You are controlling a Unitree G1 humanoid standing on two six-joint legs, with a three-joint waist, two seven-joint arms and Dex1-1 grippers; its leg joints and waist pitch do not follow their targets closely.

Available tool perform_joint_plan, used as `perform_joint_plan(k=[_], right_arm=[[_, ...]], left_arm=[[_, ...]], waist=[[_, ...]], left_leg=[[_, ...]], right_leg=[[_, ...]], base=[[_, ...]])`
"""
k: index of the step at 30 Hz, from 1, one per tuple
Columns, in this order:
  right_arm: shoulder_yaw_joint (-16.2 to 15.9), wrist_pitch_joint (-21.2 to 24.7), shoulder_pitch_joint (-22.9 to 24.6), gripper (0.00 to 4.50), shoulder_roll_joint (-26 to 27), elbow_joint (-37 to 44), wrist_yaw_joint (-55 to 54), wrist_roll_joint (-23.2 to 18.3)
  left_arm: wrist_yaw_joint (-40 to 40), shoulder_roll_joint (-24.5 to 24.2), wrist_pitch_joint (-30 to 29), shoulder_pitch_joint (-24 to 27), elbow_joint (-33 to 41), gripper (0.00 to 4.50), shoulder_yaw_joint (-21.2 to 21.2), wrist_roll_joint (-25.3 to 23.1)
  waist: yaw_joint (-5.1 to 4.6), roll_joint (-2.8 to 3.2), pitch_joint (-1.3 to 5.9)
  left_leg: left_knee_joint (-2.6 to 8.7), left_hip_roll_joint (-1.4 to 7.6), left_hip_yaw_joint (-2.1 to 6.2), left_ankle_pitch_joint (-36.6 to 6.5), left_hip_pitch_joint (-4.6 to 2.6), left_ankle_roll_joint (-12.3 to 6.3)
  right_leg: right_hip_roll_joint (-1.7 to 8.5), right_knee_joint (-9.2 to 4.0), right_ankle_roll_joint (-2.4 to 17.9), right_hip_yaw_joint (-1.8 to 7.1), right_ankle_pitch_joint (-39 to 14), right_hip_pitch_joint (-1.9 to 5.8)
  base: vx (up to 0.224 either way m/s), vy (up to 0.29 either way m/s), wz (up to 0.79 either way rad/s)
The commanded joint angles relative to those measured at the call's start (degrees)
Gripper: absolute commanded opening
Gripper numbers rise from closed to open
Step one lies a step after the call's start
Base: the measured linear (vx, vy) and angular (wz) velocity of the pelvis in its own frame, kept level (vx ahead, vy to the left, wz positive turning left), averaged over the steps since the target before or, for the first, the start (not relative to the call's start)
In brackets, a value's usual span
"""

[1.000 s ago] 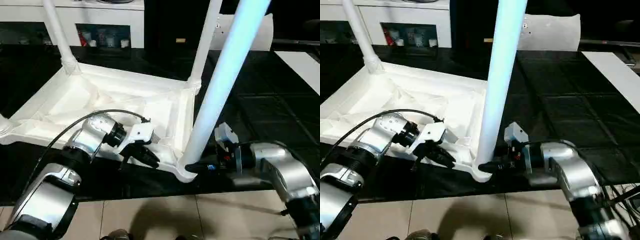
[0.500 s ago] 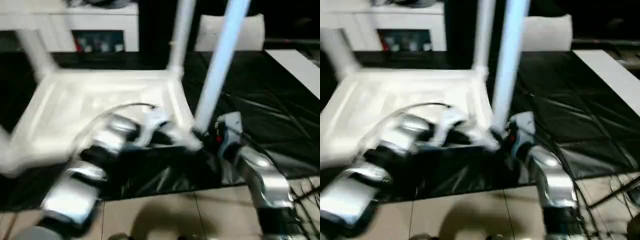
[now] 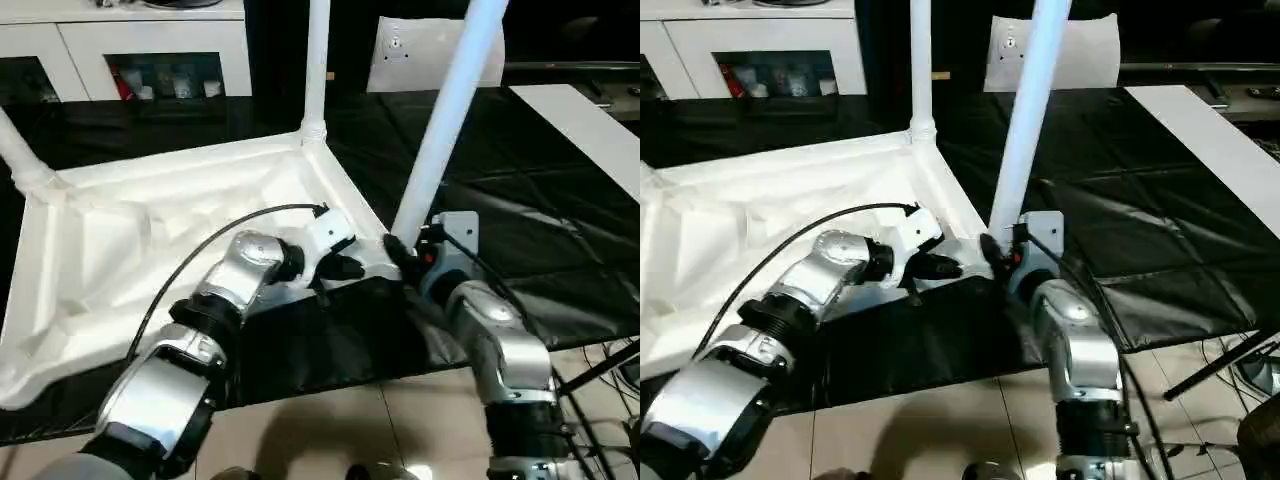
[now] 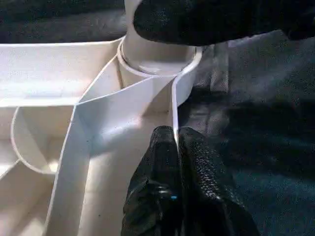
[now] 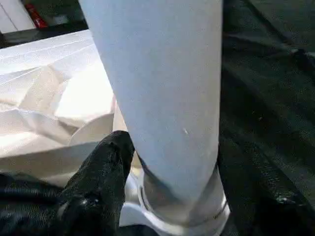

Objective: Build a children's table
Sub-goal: Rotate leg to tighten

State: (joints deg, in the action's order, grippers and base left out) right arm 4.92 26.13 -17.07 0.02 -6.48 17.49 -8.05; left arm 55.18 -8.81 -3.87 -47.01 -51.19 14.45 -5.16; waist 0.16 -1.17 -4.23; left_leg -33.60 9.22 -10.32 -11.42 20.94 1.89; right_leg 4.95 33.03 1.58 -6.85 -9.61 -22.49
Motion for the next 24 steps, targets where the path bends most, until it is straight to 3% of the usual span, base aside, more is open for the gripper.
perform_joint_plan(k=[1,3,4,7,11,12,14,15,17,19,20,21,22,23,24], right_arm=[[-3.67,0.29,2.24,3.09,-0.05,0.21,3.07,-0.93],[-3.62,0.0,2.6,3.24,-0.35,0.8,3.76,-0.58],[-2.88,-0.37,3.74,3.48,-1.89,3.04,5.94,-1.17],[-2.52,-1.33,4.57,3.61,-3.57,4.69,7.05,-1.31],[-2.21,-2.13,6.73,3.99,-6.42,8.58,10.45,-4.03],[-2.13,-1.96,7.83,4.04,-7.13,10.58,12.21,-5.38],[-2.0,0.11,10.79,4.13,-8.02,16.0,13.69,-7.29],[-2.12,0.75,11.48,4.29,-8.24,17.28,14.02,-7.72],[-2.78,1.76,12.48,4.41,-8.72,18.99,14.79,-8.36],[-4.15,2.21,14.03,4.48,-9.44,21.07,15.75,-8.7],[-4.85,1.75,14.69,4.5,-9.59,21.54,15.65,-8.25],[-5.72,1.53,15.4,4.5,-9.76,22.12,15.86,-8.52],[-6.24,1.46,15.81,4.5,-9.85,22.48,16.01,-8.76],[-6.81,1.33,16.13,4.5,-9.82,22.89,16.22,-8.89],[-7.17,1.25,16.28,4.5,-9.78,23.13,16.36,-8.96]], left_arm=[[0.57,-1.09,2.43,-0.37,3.35,0.0,-1.64,1.39],[1.03,-1.46,3.17,-0.14,3.74,0.0,-1.87,1.63],[2.56,-2.25,2.32,1.09,7.37,0.0,-3.94,4.31],[4.43,-2.78,0.12,2.46,11.4,0.0,-5.69,7.38],[5.76,-3.69,-4.37,6.27,20.7,0.0,-8.03,12.21],[5.68,-4.07,-5.67,7.86,23.89,0.42,-8.53,13.37],[3.7,-4.56,-9.91,12.4,31.53,0.44,-9.94,15.13],[2.97,-4.58,-10.99,13.44,33.25,0.5,-10.44,15.51],[1.14,-4.56,-12.74,14.98,35.58,0.68,-11.3,15.37],[-1.58,-4.74,-15.08,18.1,39.67,0.93,-12.27,14.88],[-2.99,-4.87,-16.49,20.11,42.05,0.97,-12.64,14.47],[-4.34,-5.21,-18.21,23.01,45.77,0.97,-12.82,14.55],[-5.17,-5.44,-19.31,24.78,48.1,1.17,-12.91,14.68],[-6.51,-5.58,-20.49,26.64,50.56,1.27,-13.31,14.67],[-7.44,-5.63,-21.15,27.83,52.1,1.32,-13.63,14.62]], waist=[[0.31,-0.08,3.9],[0.34,0.0,4.22],[0.44,0.08,4.49],[0.65,-0.01,4.76],[1.11,0.08,4.67],[1.58,0.2,4.55],[1.74,0.08,4.37],[1.95,0.04,4.07],[2.0,0.14,3.64],[1.99,0.2,3.56],[1.93,0.2,3.46],[1.87,0.72,3.41],[1.72,0.47,3.47],[1.77,0.76,3.47],[1.68,0.69,3.58]], left_leg=[[4.43,4.93,1.98,-10.26,-0.37,-1.98],[4.15,4.91,1.85,-7.32,-0.2,-3.13],[3.88,4.87,1.73,-4.68,-0.04,-4.55],[3.56,4.93,1.52,-2.04,-0.1,-6.27],[3.29,5.01,1.07,-2.33,-0.08,-7.15],[3.36,5.28,1.03,-3.89,-0.23,-6.67],[3.56,5.32,1.01,-5.51,-0.32,-5.9],[3.7,5.41,0.94,-6.9,-0.37,-5.2],[3.83,4.85,0.84,-11.39,-0.7,-2.9],[3.98,4.99,1.16,-13.02,-0.63,-1.3],[4.03,4.85,1.13,-13.76,-0.69,-1.15],[4.12,4.84,1.29,-15.21,-0.85,-0.39],[4.28,4.93,1.48,-15.45,-0.56,-0.05],[4.27,4.88,1.49,-16.3,-0.87,0.14],[4.28,5.04,1.57,-16.5,-0.85,0.45]], right_leg=[[5.78,-3.89,12.08,4.58,-13.18,2.9],[5.67,-3.14,13.2,4.62,-8.38,2.97],[5.7,-2.48,14.43,4.58,-4.2,3.25],[5.74,-1.76,16.0,4.57,0.64,3.37],[5.86,-1.7,17.37,4.66,0.81,3.34],[5.65,-1.84,17.0,4.58,-1.4,3.2],[5.46,-1.9,16.16,4.58,-4.02,3.15],[5.4,-2.29,15.13,4.71,-6.62,3.0],[5.1,-3.58,11.9,4.76,-16.78,2.63],[5.1,-3.96,9.65,4.82,-21.53,2.54],[4.92,-4.32,8.84,4.77,-23.08,2.29],[4.93,-4.57,8.07,4.76,-24.57,2.09],[4.89,-4.52,7.64,4.75,-24.49,2.29],[4.83,-4.63,7.32,4.77,-24.92,1.99],[4.84,-4.38,7.51,4.79,-24.4,2.08]], base=[[0.0,0.0,0.0],[0.0,0.0,0.0],[0.0,0.0,0.0],[0.0,0.0,0.0],[0.0,0.0,0.0],[0.0,0.0,0.0],[0.0,0.0,0.0],[0.0,0.0,0.0],[0.0,0.0,0.0],[0.0,0.0,0.0],[0.0,0.0,0.0],[0.0,0.0,0.0],[0.0,0.0,0.0],[0.0,0.0,0.0],[0.0,0.0,0.0]])
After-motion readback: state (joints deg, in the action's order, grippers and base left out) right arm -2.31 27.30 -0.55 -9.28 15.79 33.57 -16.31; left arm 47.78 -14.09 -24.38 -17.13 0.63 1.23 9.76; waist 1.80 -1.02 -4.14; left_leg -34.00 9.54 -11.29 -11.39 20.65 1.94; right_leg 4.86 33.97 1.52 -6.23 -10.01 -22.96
